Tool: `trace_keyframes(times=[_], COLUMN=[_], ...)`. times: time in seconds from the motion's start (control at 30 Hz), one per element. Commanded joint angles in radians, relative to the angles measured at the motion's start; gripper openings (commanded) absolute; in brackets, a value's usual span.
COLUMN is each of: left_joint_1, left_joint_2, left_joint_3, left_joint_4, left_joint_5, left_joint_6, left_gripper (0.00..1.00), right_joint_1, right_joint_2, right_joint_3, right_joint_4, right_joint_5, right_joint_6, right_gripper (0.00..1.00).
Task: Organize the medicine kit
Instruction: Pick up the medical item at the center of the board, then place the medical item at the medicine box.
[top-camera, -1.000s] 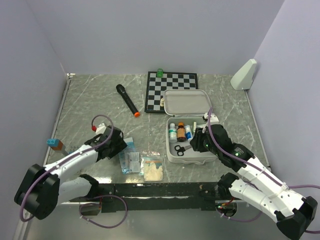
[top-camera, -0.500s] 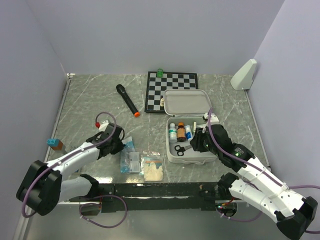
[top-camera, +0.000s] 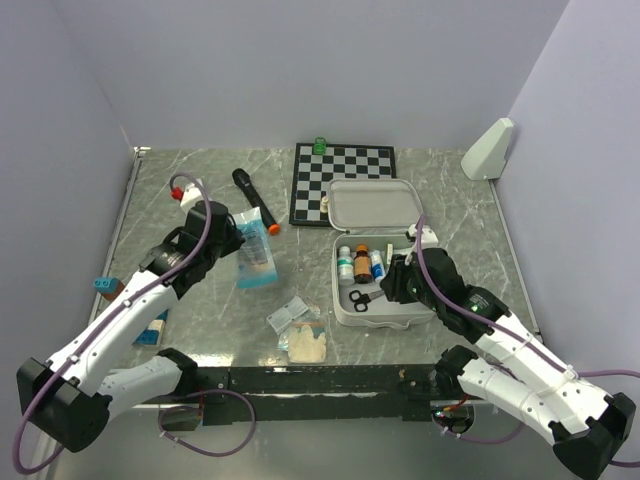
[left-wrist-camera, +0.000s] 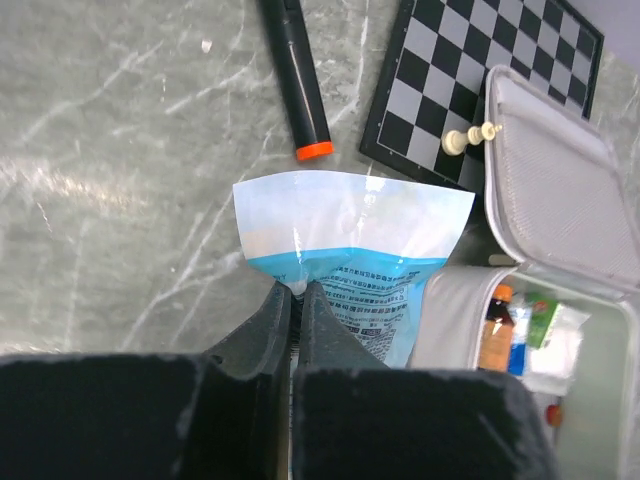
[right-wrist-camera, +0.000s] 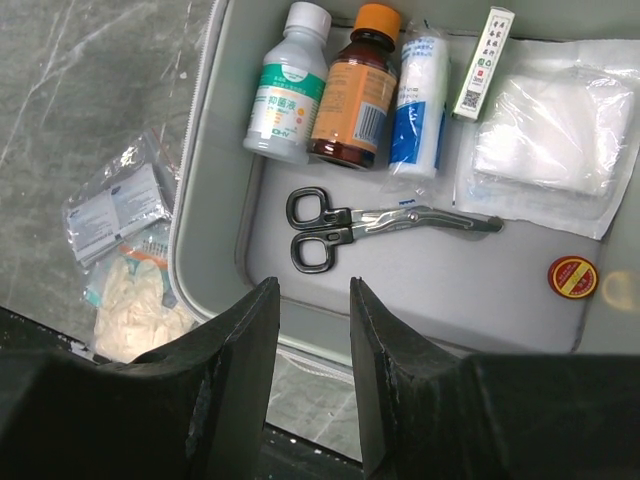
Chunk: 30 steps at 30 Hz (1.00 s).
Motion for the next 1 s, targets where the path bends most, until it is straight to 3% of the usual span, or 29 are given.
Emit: trace_keyframes(times=[0.0,0.1,0.17,0.27,0.33,0.47,0.7,0.83,0.97], left_joint_1=[-0.003,-0.058,-0.194,-0.392,-0.449,-0.476,-0.477,-0.480,-0.522], left_joint_2=[0.008,-0.014,0.006,0.128,0.242,0.395,0.534,0.577,0.636], left_joint_3=[0.051,0.056,0.088,0.200,0.261,0.343,0.315,0.318,0.413], left_joint_4=[0.021,0.146,0.223,0.231,0.257,0.324,0.502,0.636,0.599], left_joint_5=[0.037,0.178,0.190,0.155,0.209,0.334,0.489,0.540,0.525], left_joint_6=[0.177,0.280,0.354,0.490,0.570,0.702,0.997,1.040,1.063], left_gripper=[0.01,0.01,0.01,0.02,0.05,0.11,0.06,0.03,0.01], right_joint_1=[0.004,0.003,0.001,0.003,0.004,0.003,0.004,0.004,0.003], right_joint_2=[-0.027,-0.044,-0.061,-0.089,-0.110,-0.155,-0.212,-0.233,-0.239], right_joint_3=[0.073,0.116,0.150,0.187,0.196,0.190,0.208,0.208,0.208], right_joint_4=[-0.011,-0.046,-0.073,-0.112,-0.140,-0.178,-0.221,-0.229,-0.244], right_joint_5=[0.029,0.058,0.095,0.135,0.150,0.163,0.202,0.210,0.219], right_joint_6=[-0.013,-0.025,-0.037,-0.053,-0.050,-0.021,0.006,0.001,0.003], right_gripper=[0.41,0.41,0.41,0.42,0.42,0.41,0.41,0.41,0.41])
